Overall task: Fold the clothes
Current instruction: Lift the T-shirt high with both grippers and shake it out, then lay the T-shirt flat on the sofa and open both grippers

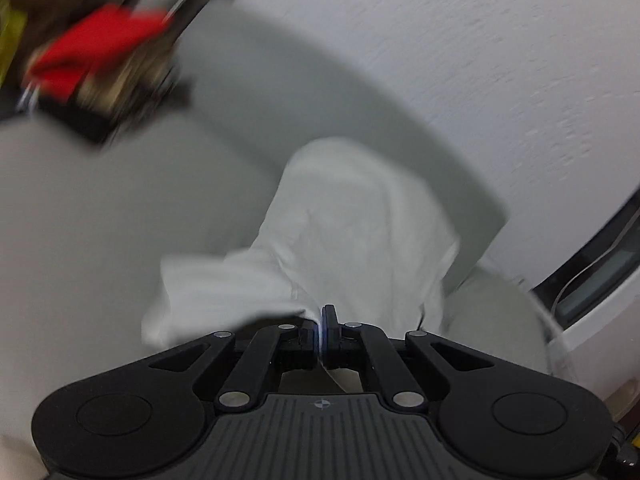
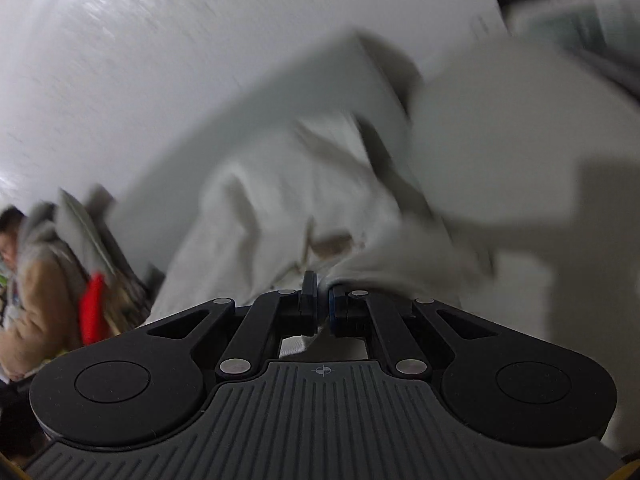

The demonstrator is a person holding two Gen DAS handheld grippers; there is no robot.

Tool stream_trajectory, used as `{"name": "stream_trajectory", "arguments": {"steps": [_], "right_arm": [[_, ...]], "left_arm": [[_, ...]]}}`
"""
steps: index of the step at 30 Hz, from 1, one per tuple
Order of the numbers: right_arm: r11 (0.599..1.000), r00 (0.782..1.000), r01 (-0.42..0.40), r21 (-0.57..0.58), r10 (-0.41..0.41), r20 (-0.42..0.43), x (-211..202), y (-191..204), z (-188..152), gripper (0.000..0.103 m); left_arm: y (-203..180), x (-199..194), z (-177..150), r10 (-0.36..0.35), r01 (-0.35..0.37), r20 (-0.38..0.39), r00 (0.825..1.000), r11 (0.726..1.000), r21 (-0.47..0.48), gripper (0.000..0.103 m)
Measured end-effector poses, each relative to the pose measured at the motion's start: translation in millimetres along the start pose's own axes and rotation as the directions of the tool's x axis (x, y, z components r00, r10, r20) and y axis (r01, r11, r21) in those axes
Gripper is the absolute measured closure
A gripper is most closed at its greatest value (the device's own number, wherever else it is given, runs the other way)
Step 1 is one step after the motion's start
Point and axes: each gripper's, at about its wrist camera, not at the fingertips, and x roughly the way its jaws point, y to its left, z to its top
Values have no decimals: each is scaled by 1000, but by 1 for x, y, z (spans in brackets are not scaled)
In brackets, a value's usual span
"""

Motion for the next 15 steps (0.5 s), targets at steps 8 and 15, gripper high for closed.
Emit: {"name": "stream_trajectory", "arguments": {"steps": [8, 15], "right_arm": [[996, 990, 91, -13, -91, -105, 9, -14, -45, 99], [994, 989, 86, -61, -93, -118, -66, 7, -44, 99]], "left_arm": [[11, -19, -18, 94, -91, -39, 995, 992, 82, 103], [-17, -80, -25, 165, -162, 16, 986, 933, 321, 103]]}}
